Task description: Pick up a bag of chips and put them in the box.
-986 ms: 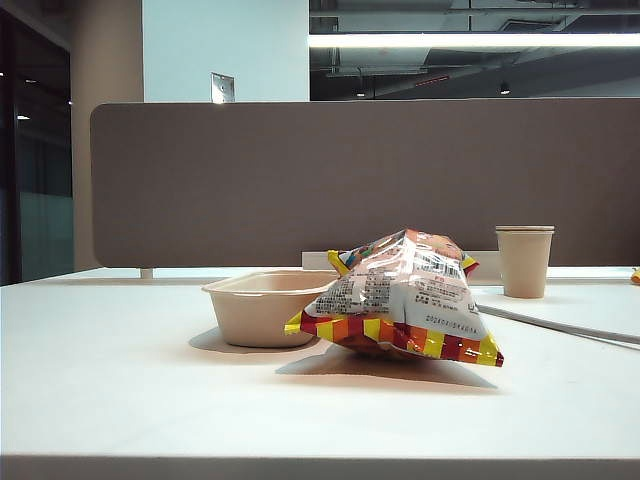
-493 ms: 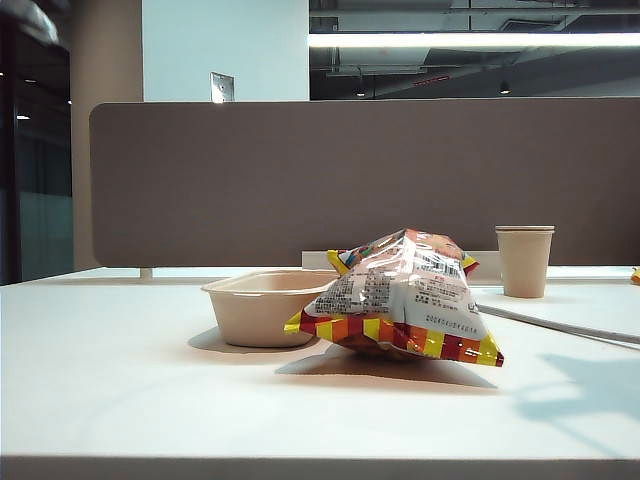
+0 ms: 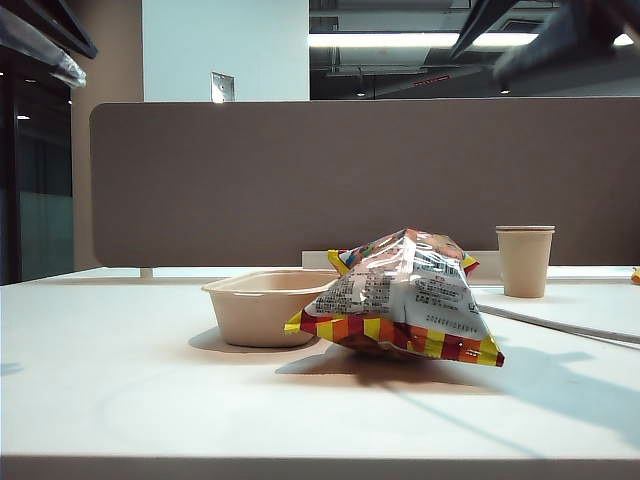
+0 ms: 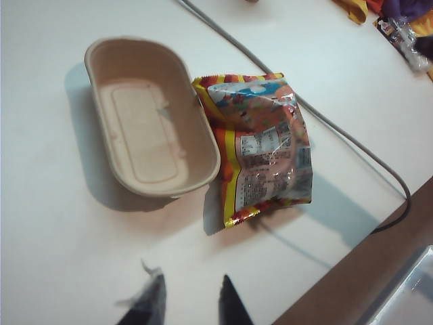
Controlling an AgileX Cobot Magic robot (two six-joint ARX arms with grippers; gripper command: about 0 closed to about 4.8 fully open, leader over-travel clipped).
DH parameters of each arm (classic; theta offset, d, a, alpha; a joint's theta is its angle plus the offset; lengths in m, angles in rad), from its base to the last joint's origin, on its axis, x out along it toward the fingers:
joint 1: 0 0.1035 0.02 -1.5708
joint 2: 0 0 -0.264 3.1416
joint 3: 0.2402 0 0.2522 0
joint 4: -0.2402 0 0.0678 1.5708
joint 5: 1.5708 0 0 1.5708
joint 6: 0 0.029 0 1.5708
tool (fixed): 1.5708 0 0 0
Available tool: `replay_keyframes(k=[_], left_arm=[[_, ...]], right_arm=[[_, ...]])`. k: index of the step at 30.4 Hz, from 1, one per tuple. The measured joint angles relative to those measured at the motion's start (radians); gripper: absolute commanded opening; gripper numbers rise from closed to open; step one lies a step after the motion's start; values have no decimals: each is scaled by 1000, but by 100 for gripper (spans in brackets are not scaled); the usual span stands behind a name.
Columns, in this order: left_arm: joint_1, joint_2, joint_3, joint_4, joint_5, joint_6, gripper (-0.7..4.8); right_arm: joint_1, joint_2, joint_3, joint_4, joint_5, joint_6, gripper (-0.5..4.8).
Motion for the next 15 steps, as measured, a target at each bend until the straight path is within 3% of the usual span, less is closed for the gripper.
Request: replay_keyframes(k=[1,5,15], left_arm=[[0,0,0,4,0,0,103],[0,0,0,5,0,0,103],[0,0,0,4,-29,0,103]], right_arm=[[15,32,0,8,27,0,479],[54,135,0,11,81,13,479],[78,266,0,31,87,119,479]])
